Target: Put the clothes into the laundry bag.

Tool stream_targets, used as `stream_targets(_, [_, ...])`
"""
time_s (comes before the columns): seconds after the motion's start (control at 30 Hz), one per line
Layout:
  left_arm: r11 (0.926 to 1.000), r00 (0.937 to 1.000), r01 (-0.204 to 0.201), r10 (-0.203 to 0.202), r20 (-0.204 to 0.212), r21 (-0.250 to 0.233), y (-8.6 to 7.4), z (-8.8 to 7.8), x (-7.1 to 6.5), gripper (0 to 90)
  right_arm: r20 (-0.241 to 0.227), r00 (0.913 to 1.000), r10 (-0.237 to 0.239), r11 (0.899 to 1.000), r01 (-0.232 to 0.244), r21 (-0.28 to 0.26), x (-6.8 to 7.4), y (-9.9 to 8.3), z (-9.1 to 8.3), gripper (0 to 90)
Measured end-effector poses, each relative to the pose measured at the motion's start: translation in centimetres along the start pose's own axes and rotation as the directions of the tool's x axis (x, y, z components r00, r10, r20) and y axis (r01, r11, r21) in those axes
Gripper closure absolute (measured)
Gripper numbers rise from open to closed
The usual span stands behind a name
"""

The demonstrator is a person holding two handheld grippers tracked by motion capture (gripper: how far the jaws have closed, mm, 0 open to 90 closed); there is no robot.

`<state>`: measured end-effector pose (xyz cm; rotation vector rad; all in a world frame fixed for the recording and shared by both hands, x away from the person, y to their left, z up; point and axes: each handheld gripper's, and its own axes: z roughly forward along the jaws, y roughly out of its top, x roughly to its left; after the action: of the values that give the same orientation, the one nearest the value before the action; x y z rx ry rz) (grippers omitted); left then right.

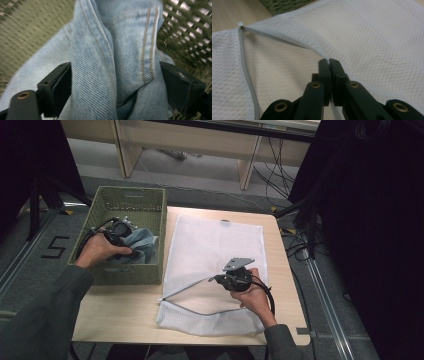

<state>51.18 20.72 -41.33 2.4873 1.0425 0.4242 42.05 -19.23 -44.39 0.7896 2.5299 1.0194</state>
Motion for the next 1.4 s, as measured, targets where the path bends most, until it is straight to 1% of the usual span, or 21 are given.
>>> stream_targets(0.07, [0.998,0.9994,-0.036,0.036,-0.001,0.052,-0.2,0.4,0.1,18.1,0.005,0.9997,0.023,0.999,-0.023,-0.026,0.1,-0.1,0.1,89.3])
stream_targets(0.1, [0.9941,0.9965,-0.081,0.082,-0.014,0.073,-0.2,0.5,0.3,23.7,0.008,0.9999,0.009,1.0,-0.008,-0.017,-0.1,-0.1,0.0,89.3])
stream_targets(0.13, [0.9949,0.9978,-0.065,0.066,-0.002,0.077,-0.2,0.5,0.4,29.8,0.0,0.9999,0.015,1.0,-0.015,-0.004,-0.1,0.0,-0.2,89.3])
stream_targets(0.2, [0.9969,0.999,-0.044,0.043,0.006,0.066,-0.1,0.4,0.6,52.4,0.005,1.0,0.008,1.0,-0.007,-0.006,-0.1,-0.1,-0.1,89.3])
stream_targets(0.23, [0.999,0.9989,-0.032,0.033,-0.032,0.033,0.1,0.3,0.5,67.2,0.003,1.0,0.007,1.0,-0.007,-0.005,-0.1,0.0,-0.1,89.3])
stream_targets(0.3, [0.9972,0.9977,-0.056,0.058,-0.035,0.05,0.1,0.1,0.6,70.0,0.01,0.9999,0.009,1.0,-0.009,-0.018,-0.1,-0.1,0.1,89.3])
stream_targets(0.33, [0.9996,0.9993,-0.016,0.017,-0.033,0.024,0.0,0.2,0.6,72.6,0.004,1.0,0.007,1.0,-0.007,-0.003,-0.1,0.0,-0.1,89.3])
stream_targets(0.4, [0.9998,0.9995,-0.001,0.002,-0.033,0.02,0.0,0.0,0.7,73.3,0.008,0.9999,0.011,1.0,-0.011,-0.006,-0.1,0.0,0.0,89.3])
stream_targets(0.47, [0.9997,0.9991,0.018,-0.018,-0.037,-0.017,-0.2,-0.5,0.9,74.2,0.016,0.9997,0.018,1.0,-0.018,-0.023,-0.1,-0.1,0.0,89.3])
stream_targets(0.5, [0.999,0.9989,0.027,-0.028,-0.037,-0.035,-0.2,-0.9,1.0,74.5,0.003,0.9999,0.017,1.0,-0.017,0.004,-0.1,0.0,-0.3,89.4])
stream_targets(0.53, [0.9977,0.9986,0.04,-0.042,-0.033,-0.056,-0.3,-1.3,1.1,74.6,0.018,0.9995,0.025,0.999,-0.025,-0.032,-0.1,-0.1,0.0,89.4])
stream_targets(0.6, [0.9936,0.998,0.059,-0.061,-0.014,-0.096,-0.6,-2.4,1.4,74.9,0.014,0.9996,0.025,0.999,-0.025,-0.023,-0.1,-0.1,-0.1,89.4])
stream_targets(0.7, [0.9782,0.9943,0.107,-0.105,0.018,-0.178,-1.0,-4.3,2.1,75.1,0.015,0.9993,0.035,0.999,-0.035,-0.01,-0.2,0.1,-0.3,89.5])
stream_targets(0.77, [0.9552,0.9878,0.156,-0.152,0.035,-0.252,-1.2,-5.7,2.4,75.3,0.023,0.9994,0.027,0.999,-0.027,-0.032,-0.2,0.1,-0.3,89.5])
stream_targets(0.8, [0.9492,0.986,0.166,-0.161,0.042,-0.267,-1.3,-6.5,2.6,75.4,0.023,0.9994,0.027,0.999,-0.026,-0.033,-0.2,0.1,-0.3,89.5])
stream_targets(0.93, [0.9374,0.9878,0.153,-0.137,0.073,-0.312,-1.3,-9.7,2.8,75.5,0.026,0.9995,0.019,0.999,-0.018,-0.036,-0.3,0.1,-0.3,89.5])
stream_targets(0.97, [0.9206,0.9871,0.157,-0.136,0.084,-0.357,-1.1,-11.1,2.5,75.4,0.018,0.9997,0.015,1.0,-0.014,-0.017,-0.3,0.2,-0.4,89.5])
stream_targets(1.1, [0.9118,0.9902,0.137,-0.116,0.077,-0.387,-0.6,-13.4,2.0,75.4,0.02,0.9997,0.018,1.0,-0.017,-0.021,-0.3,0.2,-0.4,89.5])
stream_targets(1.17, [0.9019,0.9911,0.132,-0.111,0.074,-0.411,-0.3,-14.8,1.6,75.4,0.021,0.9997,0.015,1.0,-0.015,-0.022,-0.3,0.2,-0.4,89.5])
stream_targets(1.23, [0.9007,0.9943,0.105,-0.088,0.059,-0.422,0.0,-16.4,1.0,75.4,0.023,0.9996,0.015,1.0,-0.015,-0.023,-0.3,0.2,-0.4,89.5])
stream_targets(1.4, [0.8856,0.997,0.067,-0.041,0.066,-0.46,0.1,-19.6,-0.4,75.4,0.03,0.9993,0.023,0.999,-0.022,-0.032,-0.4,0.2,-0.5,89.5])
